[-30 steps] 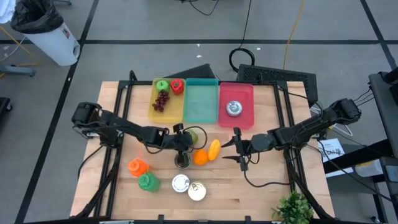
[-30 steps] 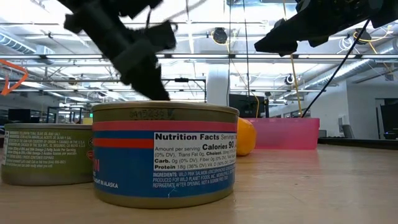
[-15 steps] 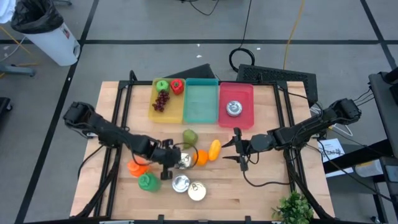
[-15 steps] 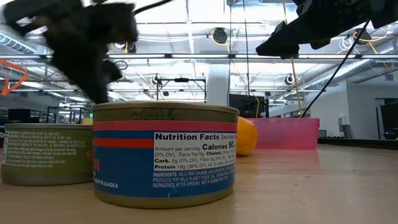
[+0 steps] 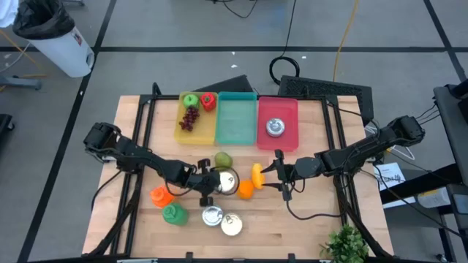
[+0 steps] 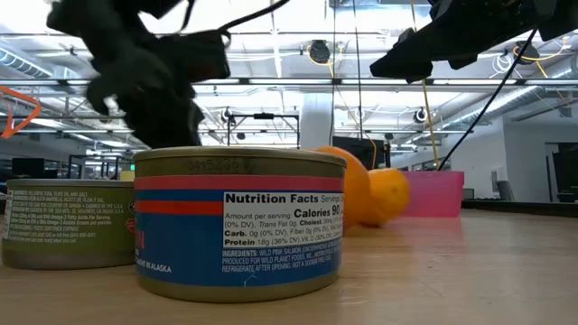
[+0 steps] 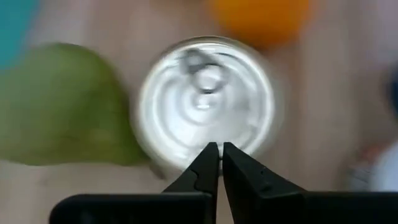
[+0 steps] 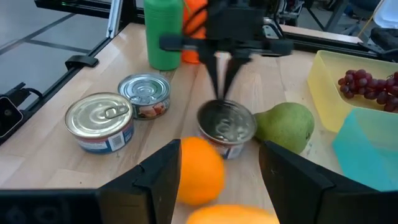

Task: Pick & Place Food Item
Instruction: Put the top blue pink tuna can into the red bin

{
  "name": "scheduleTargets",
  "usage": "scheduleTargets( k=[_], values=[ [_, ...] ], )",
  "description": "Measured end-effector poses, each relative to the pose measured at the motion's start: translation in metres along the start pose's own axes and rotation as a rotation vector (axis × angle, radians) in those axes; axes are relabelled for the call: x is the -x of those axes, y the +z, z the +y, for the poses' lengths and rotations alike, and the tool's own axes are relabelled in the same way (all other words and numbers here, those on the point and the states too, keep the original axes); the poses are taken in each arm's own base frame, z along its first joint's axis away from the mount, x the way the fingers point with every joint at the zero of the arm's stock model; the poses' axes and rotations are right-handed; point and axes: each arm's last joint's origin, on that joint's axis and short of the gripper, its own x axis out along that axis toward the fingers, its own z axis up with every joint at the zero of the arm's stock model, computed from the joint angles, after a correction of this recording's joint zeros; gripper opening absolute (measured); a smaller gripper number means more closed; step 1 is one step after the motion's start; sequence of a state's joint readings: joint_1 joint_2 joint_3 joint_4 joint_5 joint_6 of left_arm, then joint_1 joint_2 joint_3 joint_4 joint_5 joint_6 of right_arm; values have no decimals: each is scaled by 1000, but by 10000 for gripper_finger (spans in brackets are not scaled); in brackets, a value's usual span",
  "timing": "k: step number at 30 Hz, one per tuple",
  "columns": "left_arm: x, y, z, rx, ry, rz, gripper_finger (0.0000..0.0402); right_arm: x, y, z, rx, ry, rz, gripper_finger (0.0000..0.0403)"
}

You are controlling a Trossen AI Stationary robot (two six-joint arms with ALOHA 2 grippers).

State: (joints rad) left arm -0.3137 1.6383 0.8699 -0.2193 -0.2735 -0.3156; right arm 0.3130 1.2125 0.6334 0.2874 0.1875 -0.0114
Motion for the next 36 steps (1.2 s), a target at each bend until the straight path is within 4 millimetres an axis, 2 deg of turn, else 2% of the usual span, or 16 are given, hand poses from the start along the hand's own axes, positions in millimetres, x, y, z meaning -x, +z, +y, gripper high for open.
scheduleTargets(
  k=[5,8,12,16,19,23,27,36],
  values=[
    [-5,11,24,99,141,-76,33,0,0,0,0,1,0,201],
    [-7,14,34,206,130,-72,50,0,0,0,0,1,0,201],
    [1,19,39,363,27,-79,98,0,0,0,-5,1,4,201],
    [6,15,37,459,-54,-5,160,0,-1,0,-5,1,11,201],
    [6,10,32,559,-46,41,197,0,-1,0,-5,1,13,201],
    [-1,1,32,659,23,99,225,0,-1,0,-27,1,13,201],
    [-1,-3,36,712,89,128,227,0,-1,0,-28,1,8,201],
    [3,-10,42,717,163,186,193,0,-1,0,-25,0,7,201]
  ],
)
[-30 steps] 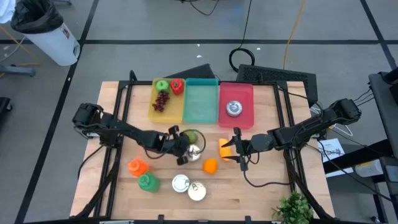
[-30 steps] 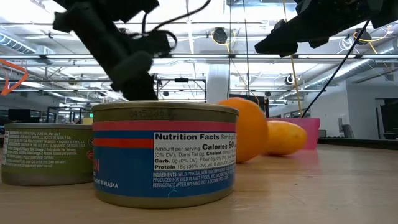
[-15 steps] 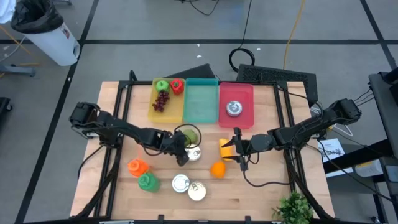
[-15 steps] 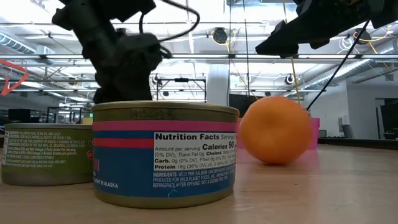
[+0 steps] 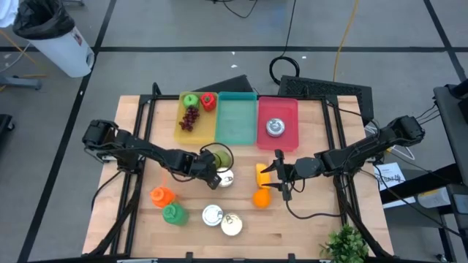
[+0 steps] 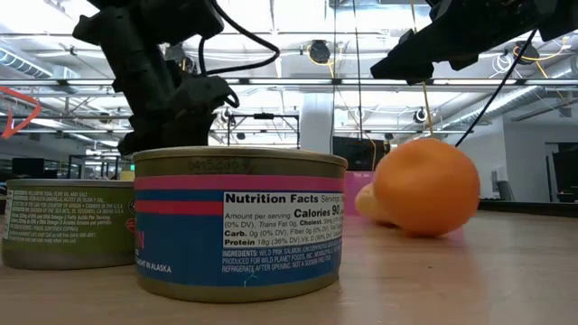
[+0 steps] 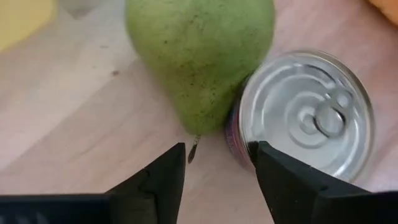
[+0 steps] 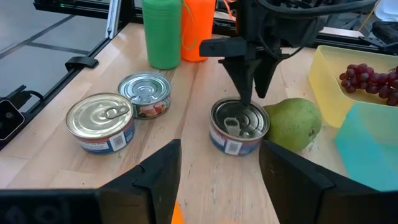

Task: Pick & Place Food Item
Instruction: Put the top blue pink tuna can into the red bin

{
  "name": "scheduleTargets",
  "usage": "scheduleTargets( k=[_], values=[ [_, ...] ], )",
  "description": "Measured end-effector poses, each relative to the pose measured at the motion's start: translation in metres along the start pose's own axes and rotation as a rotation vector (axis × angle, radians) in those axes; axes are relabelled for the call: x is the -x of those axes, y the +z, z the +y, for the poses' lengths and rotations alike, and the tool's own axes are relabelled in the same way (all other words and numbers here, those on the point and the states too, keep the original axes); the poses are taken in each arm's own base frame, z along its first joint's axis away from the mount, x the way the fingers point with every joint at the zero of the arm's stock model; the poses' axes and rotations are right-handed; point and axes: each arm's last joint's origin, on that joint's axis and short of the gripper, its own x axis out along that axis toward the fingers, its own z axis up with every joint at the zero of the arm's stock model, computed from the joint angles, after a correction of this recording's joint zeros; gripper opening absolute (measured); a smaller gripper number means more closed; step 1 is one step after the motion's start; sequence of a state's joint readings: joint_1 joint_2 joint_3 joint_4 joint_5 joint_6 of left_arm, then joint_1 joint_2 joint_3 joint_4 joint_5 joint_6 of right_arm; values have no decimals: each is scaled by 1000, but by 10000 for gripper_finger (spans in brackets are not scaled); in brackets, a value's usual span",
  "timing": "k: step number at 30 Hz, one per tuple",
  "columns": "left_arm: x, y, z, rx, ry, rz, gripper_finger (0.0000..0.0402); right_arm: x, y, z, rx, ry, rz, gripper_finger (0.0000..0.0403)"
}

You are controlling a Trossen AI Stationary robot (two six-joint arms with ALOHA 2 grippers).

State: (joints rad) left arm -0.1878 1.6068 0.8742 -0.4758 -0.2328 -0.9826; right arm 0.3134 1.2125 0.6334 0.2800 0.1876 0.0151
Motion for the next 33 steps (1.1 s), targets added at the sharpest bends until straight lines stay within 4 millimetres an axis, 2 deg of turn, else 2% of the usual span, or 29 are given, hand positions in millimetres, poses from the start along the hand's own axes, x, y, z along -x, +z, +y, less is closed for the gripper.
scheduleTargets(
  k=[5,10,16,23,27,31,33],
  values=[
    [1,-3,7,54,76,23,171,0,0,0,0,0,0,201],
    [-2,-13,20,99,200,122,130,0,0,0,-3,0,1,201],
    [1,-12,23,121,226,117,93,0,0,0,-2,0,0,201],
    [0,-11,22,39,218,118,91,0,0,0,0,0,1,201],
    [4,-10,31,-46,274,159,101,0,0,0,0,0,1,201],
    [19,-9,43,-10,372,120,111,0,0,0,0,0,0,201],
    [32,-8,44,19,352,80,114,0,0,0,0,0,1,201]
  ],
)
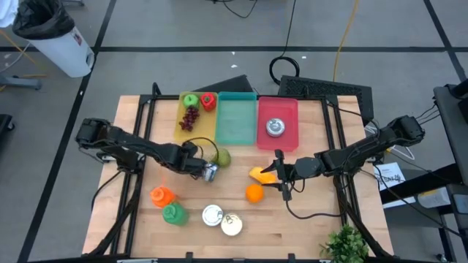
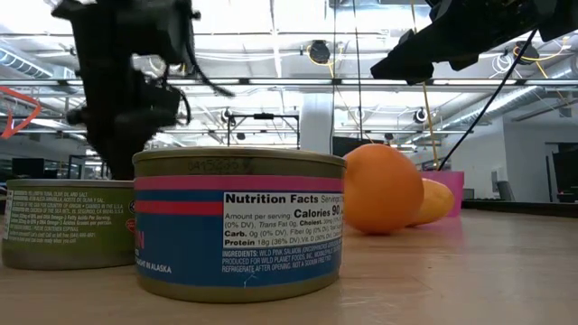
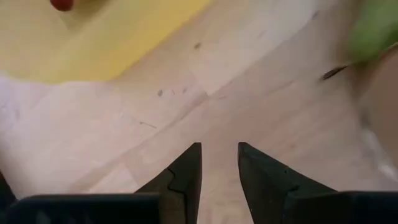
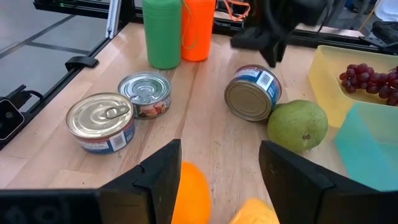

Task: Pick & Place Food Item
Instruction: Put the top blue pink tuna can into the red bin

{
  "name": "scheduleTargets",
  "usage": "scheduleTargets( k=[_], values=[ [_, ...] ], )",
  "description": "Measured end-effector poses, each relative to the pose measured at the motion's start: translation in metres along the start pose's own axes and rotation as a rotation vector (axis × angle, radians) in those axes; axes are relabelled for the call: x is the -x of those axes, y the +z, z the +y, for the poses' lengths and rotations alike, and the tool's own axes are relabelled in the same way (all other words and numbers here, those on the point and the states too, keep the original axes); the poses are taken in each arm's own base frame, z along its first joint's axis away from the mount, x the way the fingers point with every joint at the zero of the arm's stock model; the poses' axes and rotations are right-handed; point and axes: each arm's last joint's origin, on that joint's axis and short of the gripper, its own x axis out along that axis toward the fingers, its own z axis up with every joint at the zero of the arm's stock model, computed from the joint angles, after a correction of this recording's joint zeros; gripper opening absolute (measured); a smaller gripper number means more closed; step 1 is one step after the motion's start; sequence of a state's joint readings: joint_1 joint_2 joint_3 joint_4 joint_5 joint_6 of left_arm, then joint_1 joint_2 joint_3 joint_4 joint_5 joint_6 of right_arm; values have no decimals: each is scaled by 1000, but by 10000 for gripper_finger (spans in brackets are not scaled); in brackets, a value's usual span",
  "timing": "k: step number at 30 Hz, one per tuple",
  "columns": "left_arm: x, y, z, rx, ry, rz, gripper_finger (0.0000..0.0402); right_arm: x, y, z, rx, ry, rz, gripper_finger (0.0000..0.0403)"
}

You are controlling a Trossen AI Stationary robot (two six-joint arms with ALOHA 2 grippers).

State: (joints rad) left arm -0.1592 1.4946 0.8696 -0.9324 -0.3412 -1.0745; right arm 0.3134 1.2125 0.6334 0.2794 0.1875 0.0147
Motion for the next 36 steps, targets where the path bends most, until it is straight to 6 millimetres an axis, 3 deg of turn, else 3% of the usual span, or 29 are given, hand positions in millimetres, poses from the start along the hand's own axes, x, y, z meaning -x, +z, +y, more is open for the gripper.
scheduleTargets(
  k=[6,10,13,23,36],
  values=[
    [40,-3,-9,-31,-314,-166,139,0,0,0,0,-1,0,201],
    [57,-7,-14,-179,-481,-199,183,0,0,0,-5,-1,0,201],
    [63,-11,-16,-185,-550,-170,222,0,0,0,-16,0,0,201],
    [58,-13,-22,83,-539,-114,325,0,0,0,-15,-2,0,201],
    [28,-2,-40,151,-471,-104,342,0,1,-2,-3,-25,-8,201]
  ],
)
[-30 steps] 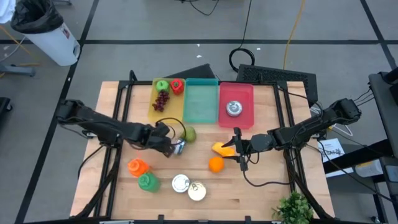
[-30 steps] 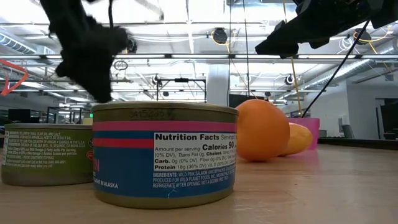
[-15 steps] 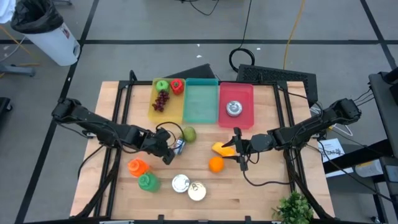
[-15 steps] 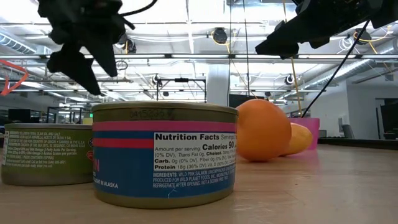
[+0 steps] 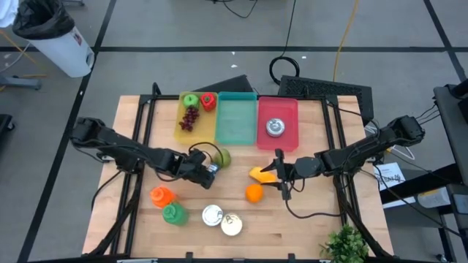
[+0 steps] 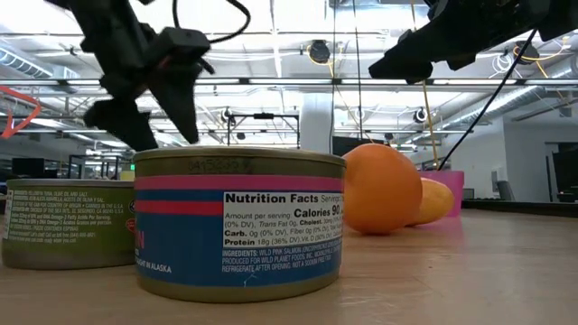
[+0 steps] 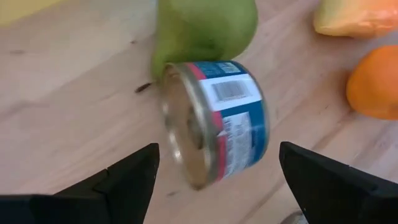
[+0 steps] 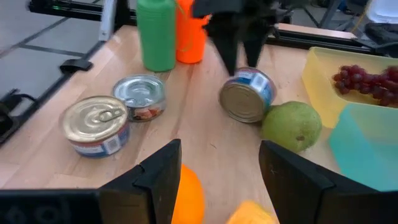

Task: Pick & Place Food Item
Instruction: Put the top blue pink tuna can into the red bin

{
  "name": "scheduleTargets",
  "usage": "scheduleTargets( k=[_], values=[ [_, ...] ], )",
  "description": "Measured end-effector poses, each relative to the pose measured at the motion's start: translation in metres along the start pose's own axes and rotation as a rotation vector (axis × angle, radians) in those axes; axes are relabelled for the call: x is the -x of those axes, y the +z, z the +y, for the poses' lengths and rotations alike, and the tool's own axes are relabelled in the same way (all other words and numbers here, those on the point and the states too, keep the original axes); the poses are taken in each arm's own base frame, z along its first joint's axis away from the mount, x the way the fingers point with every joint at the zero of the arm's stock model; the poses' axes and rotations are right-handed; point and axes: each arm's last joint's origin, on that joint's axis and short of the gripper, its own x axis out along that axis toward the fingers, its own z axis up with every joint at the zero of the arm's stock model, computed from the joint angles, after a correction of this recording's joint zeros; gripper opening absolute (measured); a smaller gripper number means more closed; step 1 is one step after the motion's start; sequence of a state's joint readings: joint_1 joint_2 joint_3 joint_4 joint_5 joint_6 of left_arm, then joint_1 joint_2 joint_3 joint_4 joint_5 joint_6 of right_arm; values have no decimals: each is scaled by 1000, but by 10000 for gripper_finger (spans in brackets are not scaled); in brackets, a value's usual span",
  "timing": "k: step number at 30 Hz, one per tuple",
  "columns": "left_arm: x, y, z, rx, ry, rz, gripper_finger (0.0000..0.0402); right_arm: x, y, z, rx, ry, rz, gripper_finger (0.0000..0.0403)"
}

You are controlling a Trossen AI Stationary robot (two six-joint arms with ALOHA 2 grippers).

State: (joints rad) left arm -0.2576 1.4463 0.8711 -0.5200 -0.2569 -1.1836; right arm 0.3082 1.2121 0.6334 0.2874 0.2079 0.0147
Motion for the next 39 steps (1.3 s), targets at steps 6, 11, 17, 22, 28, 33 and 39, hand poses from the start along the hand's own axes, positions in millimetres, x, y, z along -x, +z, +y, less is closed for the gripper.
scheduleTargets(
  k=[6,11,17,22,28,33,39],
  values=[
    [-14,1,-3,-4,0,2,342,0,0,-2,-2,-20,0,201],
    [-25,2,3,-35,70,9,342,0,0,-2,-2,-32,2,201],
    [-40,-3,7,-116,140,44,342,0,0,-2,-2,-32,1,201],
    [-47,-3,9,-193,155,82,330,0,0,-2,-2,-32,1,201],
    [-47,-1,10,-266,152,93,242,0,0,-2,-2,-32,1,201],
    [-44,4,12,-334,158,77,177,0,0,-2,-2,-32,1,201],
    [-18,8,-3,-438,44,41,177,0,0,-2,-2,-32,0,201]
  ],
)
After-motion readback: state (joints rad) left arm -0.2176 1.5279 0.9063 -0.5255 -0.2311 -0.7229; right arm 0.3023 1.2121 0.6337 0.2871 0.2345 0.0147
